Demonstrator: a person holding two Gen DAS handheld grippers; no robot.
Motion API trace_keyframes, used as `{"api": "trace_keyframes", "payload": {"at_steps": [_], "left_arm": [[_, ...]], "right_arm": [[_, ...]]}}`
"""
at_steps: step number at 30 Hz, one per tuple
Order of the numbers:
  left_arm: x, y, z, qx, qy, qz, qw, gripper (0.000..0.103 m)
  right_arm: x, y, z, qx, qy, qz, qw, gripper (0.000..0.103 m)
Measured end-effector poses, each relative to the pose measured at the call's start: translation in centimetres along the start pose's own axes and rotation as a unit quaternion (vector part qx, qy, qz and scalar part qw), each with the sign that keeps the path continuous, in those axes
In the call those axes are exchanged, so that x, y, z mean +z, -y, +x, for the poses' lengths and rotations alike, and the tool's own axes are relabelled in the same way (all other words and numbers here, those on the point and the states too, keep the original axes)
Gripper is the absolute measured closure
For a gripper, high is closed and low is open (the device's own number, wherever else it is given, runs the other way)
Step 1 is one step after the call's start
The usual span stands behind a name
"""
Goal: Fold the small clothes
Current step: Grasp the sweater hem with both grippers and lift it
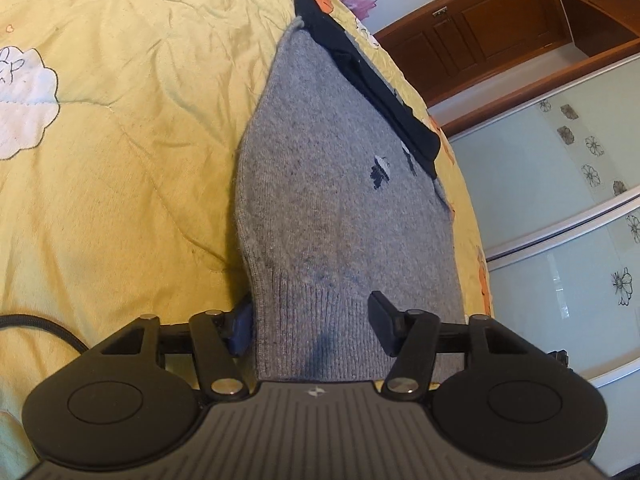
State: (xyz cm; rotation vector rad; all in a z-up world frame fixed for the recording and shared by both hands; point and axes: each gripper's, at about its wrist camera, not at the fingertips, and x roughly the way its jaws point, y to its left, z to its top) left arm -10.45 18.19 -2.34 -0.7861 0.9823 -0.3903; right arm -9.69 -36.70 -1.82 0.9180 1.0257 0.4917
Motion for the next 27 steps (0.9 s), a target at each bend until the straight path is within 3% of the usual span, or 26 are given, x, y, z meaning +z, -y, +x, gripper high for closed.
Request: {"api": "trace_keyframes", "payload": {"at_steps": [2,3,6,9,10,11,12,16,23,27], "left_arm": [[-0.1,-0.2,0.2,0.011,-0.001,-0.002,0.9999,0.072],[-0.1,-0.4,0.2,0.014,-0.002,-0.006,0.9999,0.075],[-0.1,-1.2,0.0,0.004,0.000,-0.024,0.9997,0.075],[-0.2,-1.2,-0.1,0.006,0.001,-0.023,0.9997,0.078],[-0.2,-1.1,-0.1,0.016,0.000,-0.018,0.9997,0.092],[-0.3,-1.1,0.1,0.029,-0.004,-0.013,0.9995,0.098],[-0.3,-1.0,0.1,0.030,-0.004,-0.012,0.9995,0.098],[-0.2,-0.2,-0.5,0.032,0.007,-0.002,0.9995,0.099],[2.1,3.7,-2.4,-0.036,0.046,0.032,0.9978,0.099],[5.8,6.7,-2.8,-0.070,0.087,0.060,0.9920,0.099]], "right_arm": [[0.0,0.1,0.0,0.001,0.001,0.005,1.000,0.031],[-0.1,0.1,0.1,-0.001,0.000,0.003,1.000,0.032],[0.0,0.3,0.2,-0.004,0.000,0.006,1.000,0.037],[0.0,0.8,-0.1,-0.016,0.000,0.012,1.000,0.052],[0.0,0.9,0.0,-0.025,0.000,0.016,1.000,0.067],[0.0,1.1,0.2,-0.049,-0.004,0.017,0.999,0.094],[0.0,1.1,0.4,-0.058,-0.006,0.015,0.998,0.096],[-0.5,0.1,0.4,-0.065,0.008,-0.002,0.998,0.094],[1.6,-3.2,-0.5,0.013,0.041,-0.030,0.999,0.094],[5.5,-5.7,-0.7,0.082,0.086,-0.048,0.992,0.094]]}}
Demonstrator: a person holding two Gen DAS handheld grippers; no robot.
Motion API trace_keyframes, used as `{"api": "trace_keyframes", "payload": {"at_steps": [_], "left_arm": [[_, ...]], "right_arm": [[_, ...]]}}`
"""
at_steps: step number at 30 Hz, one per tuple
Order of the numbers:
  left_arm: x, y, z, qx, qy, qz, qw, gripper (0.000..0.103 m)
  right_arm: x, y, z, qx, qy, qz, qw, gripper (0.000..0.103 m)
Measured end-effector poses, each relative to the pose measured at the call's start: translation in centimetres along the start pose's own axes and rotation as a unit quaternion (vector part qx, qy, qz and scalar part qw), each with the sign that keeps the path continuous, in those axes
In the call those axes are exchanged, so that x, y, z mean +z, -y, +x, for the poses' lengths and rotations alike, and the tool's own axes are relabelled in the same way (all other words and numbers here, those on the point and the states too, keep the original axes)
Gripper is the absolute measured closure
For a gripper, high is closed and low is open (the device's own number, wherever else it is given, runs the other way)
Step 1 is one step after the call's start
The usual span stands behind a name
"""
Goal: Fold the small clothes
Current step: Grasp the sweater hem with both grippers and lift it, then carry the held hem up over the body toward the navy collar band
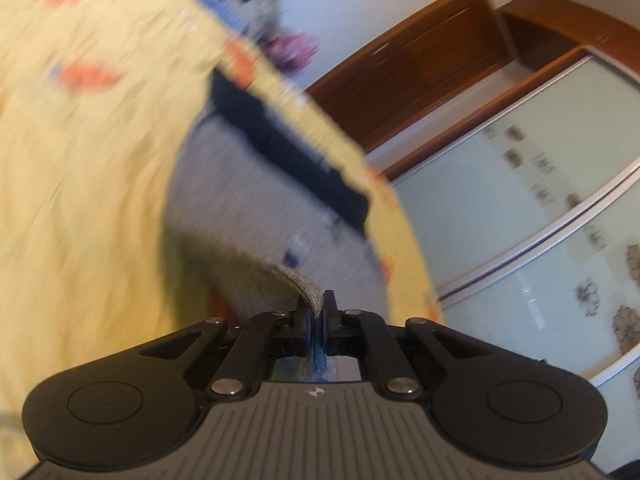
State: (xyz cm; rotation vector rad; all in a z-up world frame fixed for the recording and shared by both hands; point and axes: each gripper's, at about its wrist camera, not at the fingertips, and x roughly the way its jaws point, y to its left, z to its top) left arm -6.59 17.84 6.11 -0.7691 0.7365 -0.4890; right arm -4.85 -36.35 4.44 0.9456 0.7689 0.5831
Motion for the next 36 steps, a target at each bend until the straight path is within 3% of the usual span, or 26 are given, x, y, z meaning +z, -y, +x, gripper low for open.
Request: {"api": "trace_keyframes", "payload": {"at_steps": [4,9,16,22,24,25,26,28,29,30,31,32,33,34,35,36], "left_arm": [[5.7,1.2,2.6,-0.010,0.038,0.012,0.9992,0.099],[13.8,1.0,8.3,0.009,0.058,0.012,0.9982,0.099],[22.5,-0.3,18.5,0.068,0.068,0.037,0.9947,0.099],[27.4,-4.4,26.3,0.114,0.067,0.016,0.9911,0.098],[28.6,-6.3,28.3,0.147,0.062,-0.012,0.9871,0.098],[29.0,-7.3,28.9,0.160,0.055,-0.039,0.9849,0.097],[29.0,-8.0,29.1,0.154,0.049,-0.058,0.9853,0.097],[28.3,-8.5,28.5,0.138,0.046,-0.067,0.9871,0.096],[27.8,-8.3,27.8,0.139,0.053,-0.057,0.9872,0.094],[27.1,-7.9,26.8,0.144,0.060,-0.042,0.9868,0.090],[26.6,-7.7,25.6,0.151,0.066,-0.031,0.9859,0.077],[26.0,-7.6,24.2,0.156,0.078,-0.023,0.9844,0.055],[25.4,-7.4,22.6,0.162,0.098,-0.018,0.9818,0.042],[24.9,-7.4,20.8,0.168,0.126,-0.012,0.9776,0.020],[24.6,-7.4,19.2,0.176,0.157,-0.007,0.9717,0.012],[24.7,-7.5,17.9,0.189,0.176,-0.005,0.9661,0.012]], "right_arm": [[6.0,-1.1,2.4,0.056,0.046,-0.006,0.997,0.094],[14.5,-0.1,7.2,0.082,0.083,0.015,0.993,0.094],[24.5,5.4,14.6,0.047,0.107,0.072,0.991,0.094],[29.0,10.6,20.2,-0.001,0.126,0.116,0.985,0.092],[29.8,12.5,21.6,-0.029,0.147,0.142,0.978,0.085],[30.1,13.1,22.2,-0.048,0.151,0.150,0.976,0.069],[30.0,13.5,22.5,-0.059,0.152,0.154,0.974,0.043],[29.3,13.1,22.1,-0.066,0.169,0.141,0.973,0.018],[28.8,12.6,21.6,-0.056,0.173,0.128,0.975,0.017],[28.1,12.1,20.9,-0.048,0.171,0.115,0.977,0.017],[27.3,11.6,20.0,-0.044,0.166,0.103,0.980,0.017],[26.3,11.1,19.1,-0.042,0.159,0.089,0.982,0.016],[25.2,10.6,18.1,-0.044,0.152,0.075,0.985,0.016],[24.1,10.3,17.0,-0.048,0.147,0.065,0.986,0.015],[23.1,10.1,15.8,-0.052,0.142,0.059,0.987,0.013],[21.9,10.1,14.8,-0.055,0.139,0.058,0.987,0.011]]}}
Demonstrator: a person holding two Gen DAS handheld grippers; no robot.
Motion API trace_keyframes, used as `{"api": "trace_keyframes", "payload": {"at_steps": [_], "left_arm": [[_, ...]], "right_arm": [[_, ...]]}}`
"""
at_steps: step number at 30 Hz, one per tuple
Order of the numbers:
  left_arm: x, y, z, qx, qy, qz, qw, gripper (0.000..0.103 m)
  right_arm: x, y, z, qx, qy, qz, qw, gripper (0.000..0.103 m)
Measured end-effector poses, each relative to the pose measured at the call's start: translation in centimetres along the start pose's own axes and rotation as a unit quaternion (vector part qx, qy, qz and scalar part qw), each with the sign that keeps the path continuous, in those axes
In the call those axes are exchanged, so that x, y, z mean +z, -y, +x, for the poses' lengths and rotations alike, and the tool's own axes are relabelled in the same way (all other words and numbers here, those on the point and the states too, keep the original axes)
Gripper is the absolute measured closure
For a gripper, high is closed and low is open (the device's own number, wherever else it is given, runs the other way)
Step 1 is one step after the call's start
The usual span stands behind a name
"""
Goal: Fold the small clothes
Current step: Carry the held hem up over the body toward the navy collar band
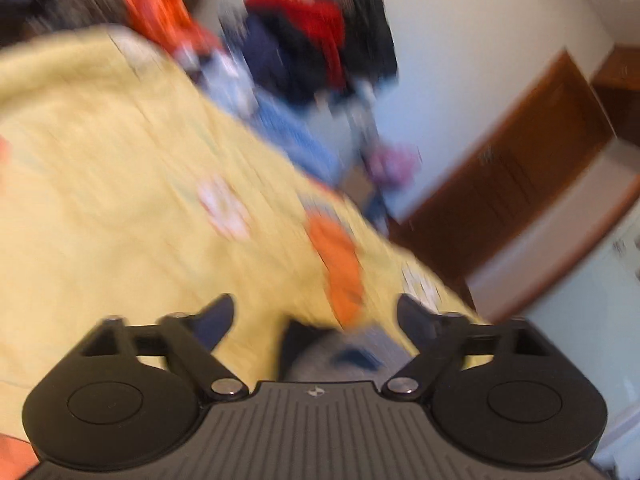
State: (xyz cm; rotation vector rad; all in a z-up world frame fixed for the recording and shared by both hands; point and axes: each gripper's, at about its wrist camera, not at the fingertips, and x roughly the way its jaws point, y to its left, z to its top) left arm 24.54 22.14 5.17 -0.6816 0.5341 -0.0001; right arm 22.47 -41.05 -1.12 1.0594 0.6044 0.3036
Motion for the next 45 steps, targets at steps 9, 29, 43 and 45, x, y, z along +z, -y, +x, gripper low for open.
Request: {"api": "trace_keyframes", "payload": {"at_steps": [9,29,43,45], "left_arm": [[-7.0,0.3,-4.8,-0.010,-0.069,-0.059,0.9958,0.012],[-14.4,-1.1,-3.0,0.039,-0.077,-0.132,0.9875,0.097],[-11.5,2.9,-12.4,-0.031,-0.042,-0.037,0.9980,0.098],[-12.5,1.7,-14.6,-0.036,-0.049,-0.042,0.9973,0.098]], "right_arm": [[-7.3,1.8,-7.7,-0.051,-0.009,0.006,0.999,0.010],[-11.0,-0.5,1.0,-0.104,-0.032,-0.029,0.994,0.091],[-9.6,-5.5,-4.7,-0.040,-0.042,-0.091,0.994,0.091],[-10.5,-5.8,-6.6,-0.032,-0.057,-0.099,0.993,0.091]]}}
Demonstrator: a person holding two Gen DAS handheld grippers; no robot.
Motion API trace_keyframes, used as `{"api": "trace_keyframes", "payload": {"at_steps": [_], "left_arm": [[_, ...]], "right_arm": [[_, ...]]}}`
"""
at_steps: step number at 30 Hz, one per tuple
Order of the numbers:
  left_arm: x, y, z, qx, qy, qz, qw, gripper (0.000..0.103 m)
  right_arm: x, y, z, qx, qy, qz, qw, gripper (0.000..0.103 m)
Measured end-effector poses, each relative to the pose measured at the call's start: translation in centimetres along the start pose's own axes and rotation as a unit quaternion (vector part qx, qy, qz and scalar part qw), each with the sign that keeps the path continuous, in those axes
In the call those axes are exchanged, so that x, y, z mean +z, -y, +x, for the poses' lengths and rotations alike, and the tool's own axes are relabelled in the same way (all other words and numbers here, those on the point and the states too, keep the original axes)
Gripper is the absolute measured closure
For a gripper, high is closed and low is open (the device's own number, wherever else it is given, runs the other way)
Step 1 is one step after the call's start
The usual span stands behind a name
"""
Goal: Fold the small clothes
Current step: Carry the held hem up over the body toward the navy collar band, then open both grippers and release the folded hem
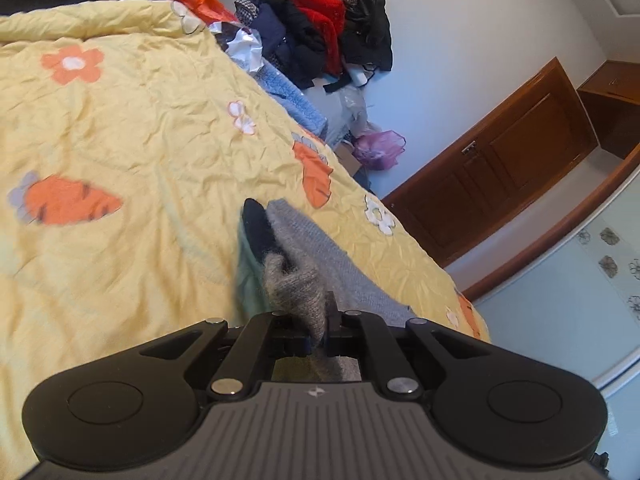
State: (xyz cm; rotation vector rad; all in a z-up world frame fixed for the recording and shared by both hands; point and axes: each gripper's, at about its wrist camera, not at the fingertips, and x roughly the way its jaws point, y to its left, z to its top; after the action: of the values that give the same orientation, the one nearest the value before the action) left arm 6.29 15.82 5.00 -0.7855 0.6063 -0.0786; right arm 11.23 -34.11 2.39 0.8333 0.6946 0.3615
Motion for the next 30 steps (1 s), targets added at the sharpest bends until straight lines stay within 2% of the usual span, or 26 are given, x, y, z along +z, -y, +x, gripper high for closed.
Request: {"api": "trace_keyframes", "payload": {"at_steps": [7,9,11,12,13,14,15,17,18,20,22,24,27,30], "left_arm": [[-6.5,-6.0,-7.5,0.051,-0.041,-0.007,0.9979,0.098],[-7.7,-7.3,-8.3,0.054,-0.072,0.014,0.9959,0.098],[-8.0,-7.9,-9.2,0.088,-0.082,0.045,0.9917,0.091],[-7.5,-8.2,-9.8,0.091,-0.082,0.049,0.9912,0.087],[-6.6,-8.4,-10.5,0.098,-0.075,0.050,0.9910,0.082],[-5.4,-8.4,-11.4,0.103,-0.055,0.052,0.9918,0.075],[-4.1,-8.2,-12.1,0.103,-0.030,0.055,0.9927,0.067],[-1.4,-7.4,-12.6,0.114,0.025,0.060,0.9913,0.011],[-0.3,-6.8,-12.2,0.119,0.051,0.071,0.9891,0.008],[1.9,-5.1,-9.4,0.120,0.055,0.122,0.9837,0.009],[3.3,-3.2,-4.9,0.133,0.028,0.169,0.9761,0.009],[4.0,-1.8,0.0,0.123,0.008,0.202,0.9716,0.009],[4.2,-0.4,6.5,0.123,-0.017,0.234,0.9643,0.009],[4.0,0.1,11.3,0.131,-0.063,0.235,0.9610,0.009]], "right_arm": [[-7.2,1.8,-5.6,0.003,-0.059,0.038,0.998,0.091],[-8.9,2.4,-6.3,-0.014,-0.066,0.035,0.997,0.090],[-9.4,3.1,-7.1,-0.036,-0.060,0.050,0.996,0.073],[-9.0,3.5,-7.7,-0.041,-0.057,0.057,0.996,0.065],[-8.4,3.6,-8.4,-0.042,-0.042,0.057,0.997,0.049],[-7.6,3.7,-9.2,-0.040,-0.019,0.054,0.998,0.039],[-6.5,3.5,-9.8,-0.039,0.002,0.047,0.998,0.037],[-4.0,2.9,-9.7,-0.050,0.019,0.020,0.998,0.036],[-2.6,2.6,-9.2,-0.055,0.022,0.003,0.998,0.036],[0.2,2.4,-7.1,-0.064,0.021,-0.018,0.998,0.036],[2.5,1.9,-3.8,-0.072,0.005,-0.042,0.997,0.036],[4.2,1.2,0.0,-0.087,-0.005,-0.077,0.993,0.036],[6.1,1.0,5.2,-0.117,-0.032,-0.110,0.987,0.036],[6.9,1.4,8.9,-0.135,-0.060,-0.106,0.983,0.036]]}}
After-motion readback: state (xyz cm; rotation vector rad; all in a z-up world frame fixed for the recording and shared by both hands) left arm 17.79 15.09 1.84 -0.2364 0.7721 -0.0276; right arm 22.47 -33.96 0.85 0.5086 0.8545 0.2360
